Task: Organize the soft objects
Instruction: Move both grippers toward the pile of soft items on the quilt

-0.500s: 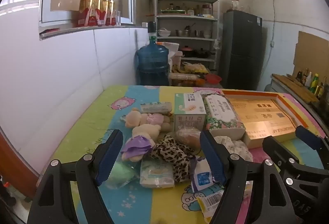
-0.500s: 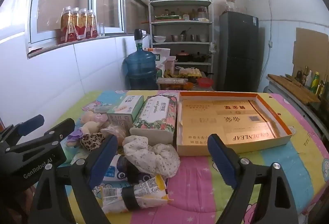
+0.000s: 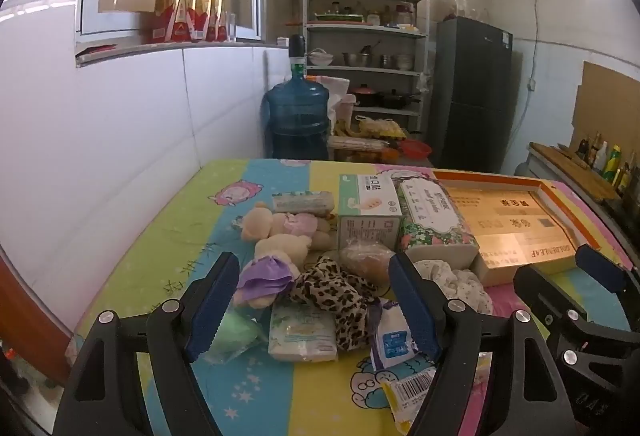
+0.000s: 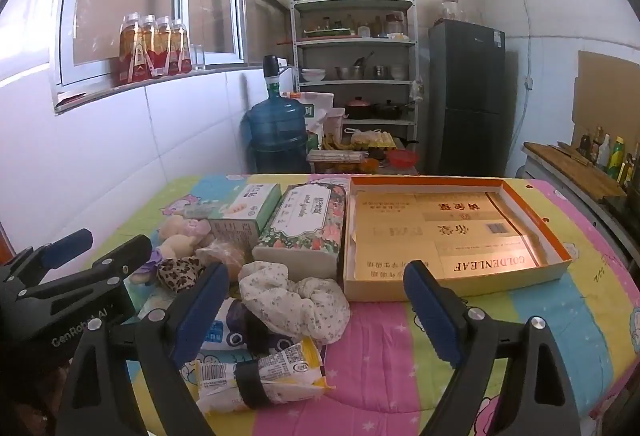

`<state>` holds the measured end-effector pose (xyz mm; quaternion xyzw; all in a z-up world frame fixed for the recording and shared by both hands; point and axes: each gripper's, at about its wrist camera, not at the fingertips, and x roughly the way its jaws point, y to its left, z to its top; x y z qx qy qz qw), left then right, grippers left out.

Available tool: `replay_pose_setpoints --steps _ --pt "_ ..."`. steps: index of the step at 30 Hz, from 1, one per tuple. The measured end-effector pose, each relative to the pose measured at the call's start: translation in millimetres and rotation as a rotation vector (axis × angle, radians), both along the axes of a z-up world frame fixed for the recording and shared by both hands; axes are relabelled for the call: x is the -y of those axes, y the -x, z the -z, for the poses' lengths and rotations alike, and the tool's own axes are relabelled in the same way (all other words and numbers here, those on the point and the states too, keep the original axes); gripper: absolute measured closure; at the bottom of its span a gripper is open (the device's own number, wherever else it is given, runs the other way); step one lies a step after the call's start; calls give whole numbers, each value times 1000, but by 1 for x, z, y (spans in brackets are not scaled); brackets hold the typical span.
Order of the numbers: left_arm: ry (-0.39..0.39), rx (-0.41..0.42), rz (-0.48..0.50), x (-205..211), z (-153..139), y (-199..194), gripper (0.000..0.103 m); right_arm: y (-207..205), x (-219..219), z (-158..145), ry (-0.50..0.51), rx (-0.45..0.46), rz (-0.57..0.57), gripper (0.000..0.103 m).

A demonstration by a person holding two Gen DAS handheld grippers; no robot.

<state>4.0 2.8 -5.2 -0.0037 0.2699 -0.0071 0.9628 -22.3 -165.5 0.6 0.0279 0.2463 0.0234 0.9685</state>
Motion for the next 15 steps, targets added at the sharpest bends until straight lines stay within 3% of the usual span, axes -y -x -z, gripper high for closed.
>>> replay_pose_setpoints --steps 15 --pt "22 -3 10 -3 2 4 24 3 -7 0 5 -2 -46 14"
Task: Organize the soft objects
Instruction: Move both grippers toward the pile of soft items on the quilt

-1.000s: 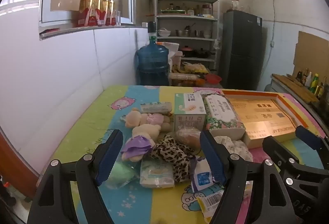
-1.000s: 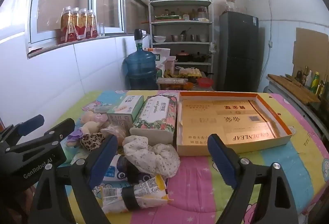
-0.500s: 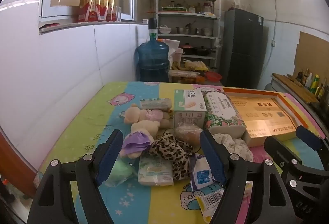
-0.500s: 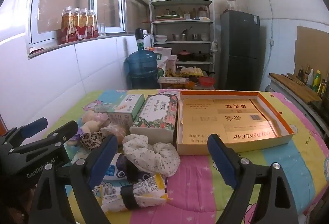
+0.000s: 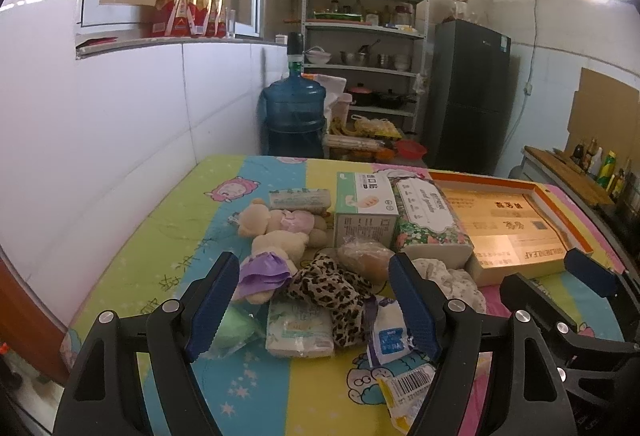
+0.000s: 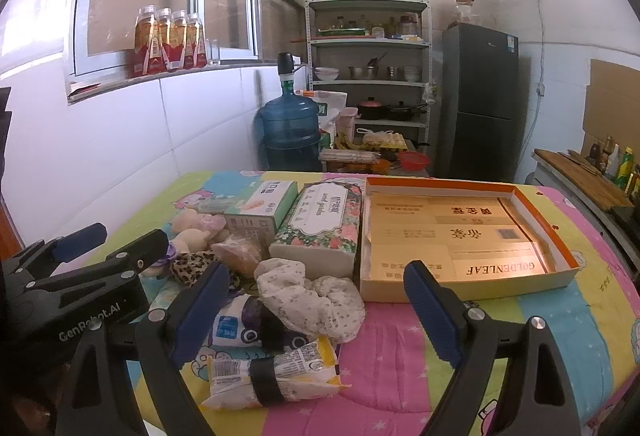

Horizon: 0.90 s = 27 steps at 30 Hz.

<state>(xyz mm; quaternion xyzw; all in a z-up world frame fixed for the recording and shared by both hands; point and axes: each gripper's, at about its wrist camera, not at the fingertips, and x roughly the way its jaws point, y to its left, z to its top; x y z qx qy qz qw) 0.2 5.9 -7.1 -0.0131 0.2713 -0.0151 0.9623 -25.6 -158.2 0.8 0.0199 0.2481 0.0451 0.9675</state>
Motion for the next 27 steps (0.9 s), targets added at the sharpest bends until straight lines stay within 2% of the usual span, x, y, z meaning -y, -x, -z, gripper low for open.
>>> replay_pose_setpoints --steps 9,16,24,27 --pt "-14 31 -2 -1 -12 14 24 15 5 -7 -21 8 4 14" --pt "-9 41 -58 -19 -19 18 24 27 18 -15 -10 30 15 14" --pt "-20 18 -45 -30 -8 6 24 16 16 -7 0 15 -62 14" --pt "1 -9 -31 -35 -1 0 24 11 15 -5 11 9 -85 16"
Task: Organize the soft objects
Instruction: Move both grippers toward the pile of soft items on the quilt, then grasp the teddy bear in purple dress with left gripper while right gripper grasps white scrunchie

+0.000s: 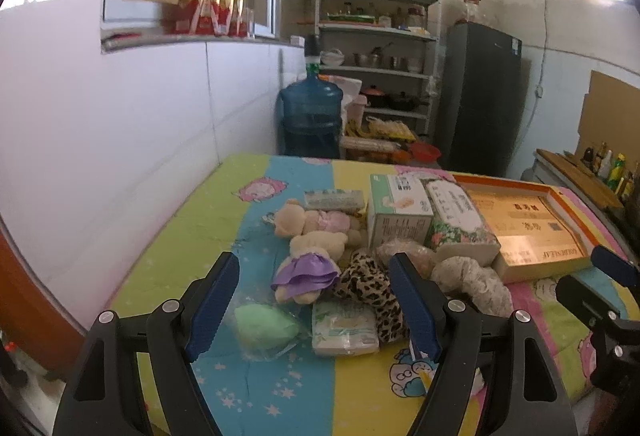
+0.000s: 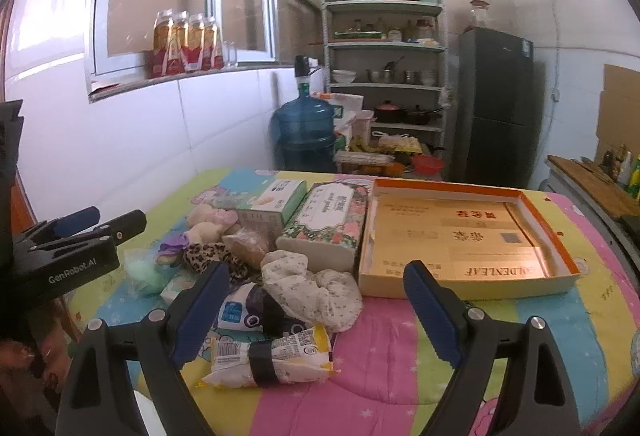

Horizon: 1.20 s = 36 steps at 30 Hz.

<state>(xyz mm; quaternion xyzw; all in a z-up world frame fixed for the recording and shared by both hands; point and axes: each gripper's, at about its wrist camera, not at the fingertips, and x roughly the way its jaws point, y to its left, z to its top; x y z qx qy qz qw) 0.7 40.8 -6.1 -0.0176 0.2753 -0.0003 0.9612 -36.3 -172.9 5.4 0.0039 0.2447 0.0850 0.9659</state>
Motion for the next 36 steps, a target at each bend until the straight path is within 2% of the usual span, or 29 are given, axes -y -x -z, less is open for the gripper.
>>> replay_pose_setpoints --steps 2,10,22,36 --pt "24 -10 18 -2 3 -4 24 -4 -1 2 0 -5 -14 16" --pt "27 -16 41 -5 10 -13 24 -24 -7 11 -21 -32 -64 17" --pt "31 -55 4 -9 14 -21 24 -28 -18 11 -27 -41 -100 17" --pt "54 -64 -8 -19 16 -34 24 -35 -24 16 -18 -50 -138 19"
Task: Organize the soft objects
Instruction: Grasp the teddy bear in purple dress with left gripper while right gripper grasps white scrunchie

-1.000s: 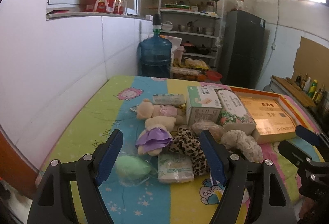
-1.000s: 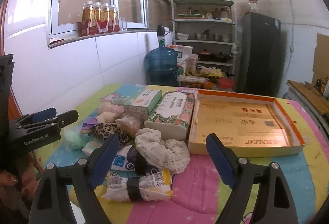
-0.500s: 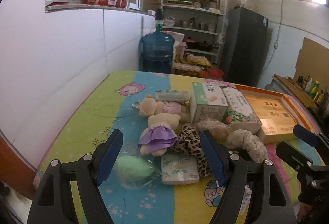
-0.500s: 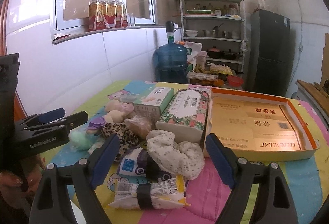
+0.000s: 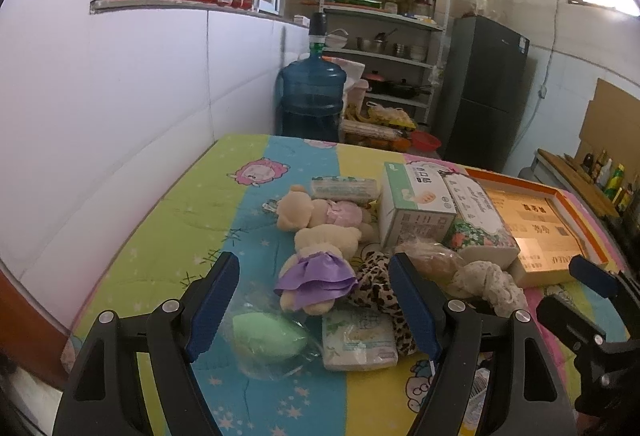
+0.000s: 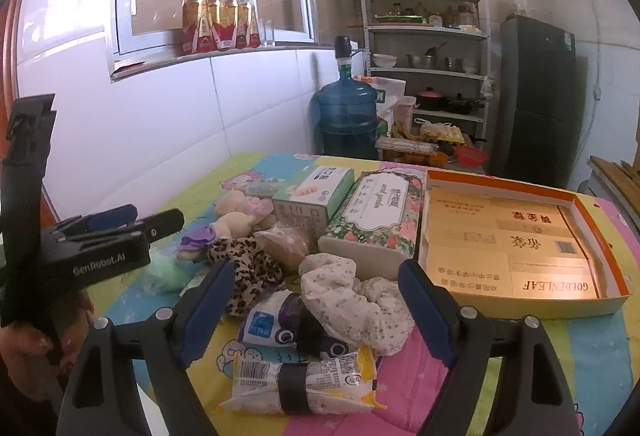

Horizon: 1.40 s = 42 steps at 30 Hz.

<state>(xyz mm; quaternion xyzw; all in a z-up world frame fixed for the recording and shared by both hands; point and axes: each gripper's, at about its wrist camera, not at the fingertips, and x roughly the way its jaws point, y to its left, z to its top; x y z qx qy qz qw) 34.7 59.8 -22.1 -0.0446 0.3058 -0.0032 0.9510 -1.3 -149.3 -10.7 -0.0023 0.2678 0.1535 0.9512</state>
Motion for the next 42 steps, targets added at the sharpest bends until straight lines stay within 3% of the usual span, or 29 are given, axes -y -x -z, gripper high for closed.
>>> replay_pose_setpoints --steps 10,17,25,26,29,33,36,42 --pt "12 -35 8 -1 15 -13 24 -14 2 26 24 -75 -34 24" --pt "26 -75 36 -8 25 -29 24 -34 -1 39 49 -127 -49 43" --pt "42 -156 77 -9 38 -65 25 -50 0 50 11 -178 -72 81" --pt "49 -175 80 -9 43 -70 27 -51 4 50 -12 -183 -72 85" --pt "100 -222 81 -12 56 -80 47 -53 11 50 -62 -200 -75 89" --pt "201 -209 78 -22 62 -80 56 -54 17 50 -95 -213 -77 90" --pt "214 -190 78 -25 63 -77 65 -54 16 49 -97 -209 -86 90" --pt "192 -146 72 -25 55 -69 71 -48 19 42 -114 -189 -89 90"
